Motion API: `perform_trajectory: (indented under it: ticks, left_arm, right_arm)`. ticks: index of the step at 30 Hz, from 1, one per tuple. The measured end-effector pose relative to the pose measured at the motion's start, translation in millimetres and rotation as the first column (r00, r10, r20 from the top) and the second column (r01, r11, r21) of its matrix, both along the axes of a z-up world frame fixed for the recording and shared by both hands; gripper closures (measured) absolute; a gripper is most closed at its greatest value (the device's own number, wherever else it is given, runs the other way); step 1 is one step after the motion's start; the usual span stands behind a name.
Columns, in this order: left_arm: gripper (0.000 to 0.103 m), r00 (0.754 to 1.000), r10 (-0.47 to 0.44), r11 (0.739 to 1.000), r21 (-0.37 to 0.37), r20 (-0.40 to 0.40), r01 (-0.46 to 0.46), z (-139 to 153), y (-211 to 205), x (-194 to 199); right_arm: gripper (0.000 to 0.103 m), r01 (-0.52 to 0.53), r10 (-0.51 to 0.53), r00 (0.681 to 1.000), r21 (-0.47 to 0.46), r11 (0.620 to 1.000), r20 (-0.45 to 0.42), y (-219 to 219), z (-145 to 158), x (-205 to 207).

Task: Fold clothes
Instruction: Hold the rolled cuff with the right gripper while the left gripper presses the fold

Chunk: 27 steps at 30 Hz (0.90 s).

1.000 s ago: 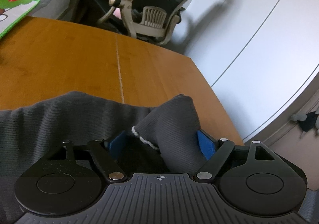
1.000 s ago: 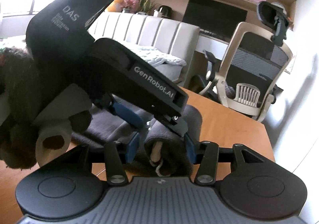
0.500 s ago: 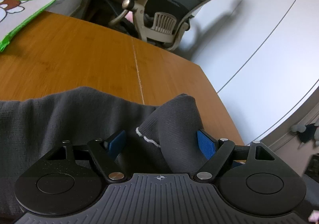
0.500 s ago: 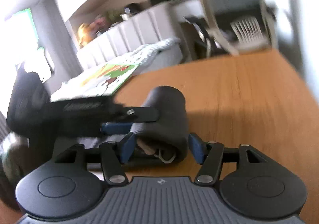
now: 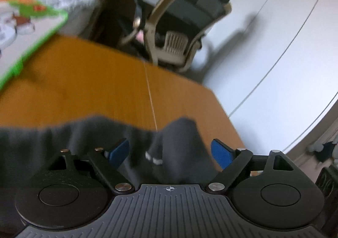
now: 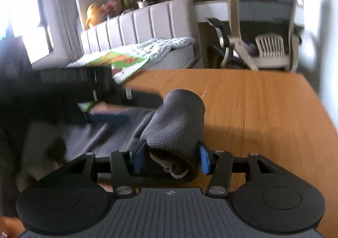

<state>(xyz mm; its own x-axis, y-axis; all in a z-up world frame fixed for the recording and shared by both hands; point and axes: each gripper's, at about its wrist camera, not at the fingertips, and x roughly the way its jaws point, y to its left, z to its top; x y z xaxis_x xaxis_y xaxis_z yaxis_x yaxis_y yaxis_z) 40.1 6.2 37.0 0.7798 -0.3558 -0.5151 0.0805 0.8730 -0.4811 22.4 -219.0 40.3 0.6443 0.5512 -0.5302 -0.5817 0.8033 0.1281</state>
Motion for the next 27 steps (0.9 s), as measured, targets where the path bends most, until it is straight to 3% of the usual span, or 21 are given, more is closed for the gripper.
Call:
perform_trajectory:
  ticks: [5, 7, 8, 13, 17, 21, 27]
  left_arm:
    - [0.014, 1.000, -0.014, 0.999, 0.050, -0.016, 0.015, -2.7, -6.9, 5.4]
    - [0.018, 0.999, 0.006, 0.995, 0.095, -0.054, -0.001, -13.0, -8.6, 8.4]
    - [0.015, 0.998, 0.017, 0.994, 0.106, -0.067, -0.010, -18.6, -6.8, 8.4]
    - [0.014, 0.996, 0.033, 0.996, 0.082, -0.087, -0.026, -30.3, 4.3, 6.6]
    - [0.014, 0.996, 0.034, 0.996, 0.085, -0.081, -0.027, -30.2, 3.0, 6.7]
    - [0.013, 0.997, 0.034, 0.996, 0.082, -0.075, -0.028, -31.6, 3.5, 6.1]
    - [0.012, 0.997, 0.034, 0.997, 0.074, -0.073, -0.029, -31.1, 3.1, 7.4]
  right_arm:
    - [0.052, -0.033, 0.058, 0.988, -0.173, 0.984, 0.143, 25.3, -1.7, -22.0]
    - [0.052, -0.042, 0.076, 0.983, -0.200, 0.979, 0.165, 27.9, -1.6, -26.6]
    - [0.052, -0.046, 0.081, 0.983, -0.203, 0.978, 0.167, 27.6, -1.2, -27.7]
    - [0.037, -0.067, 0.068, 0.996, -0.026, 0.997, 0.055, 3.7, 5.4, -15.9]
    - [0.034, -0.037, 0.046, 0.997, 0.149, 0.988, -0.060, -12.2, 4.7, -3.6]
    - [0.033, 0.043, -0.009, 0.987, 0.211, 0.977, -0.160, -16.1, -11.4, 14.9]
    - [0.055, 0.037, -0.008, 0.987, 0.180, 0.983, -0.161, -17.6, -11.7, 18.3]
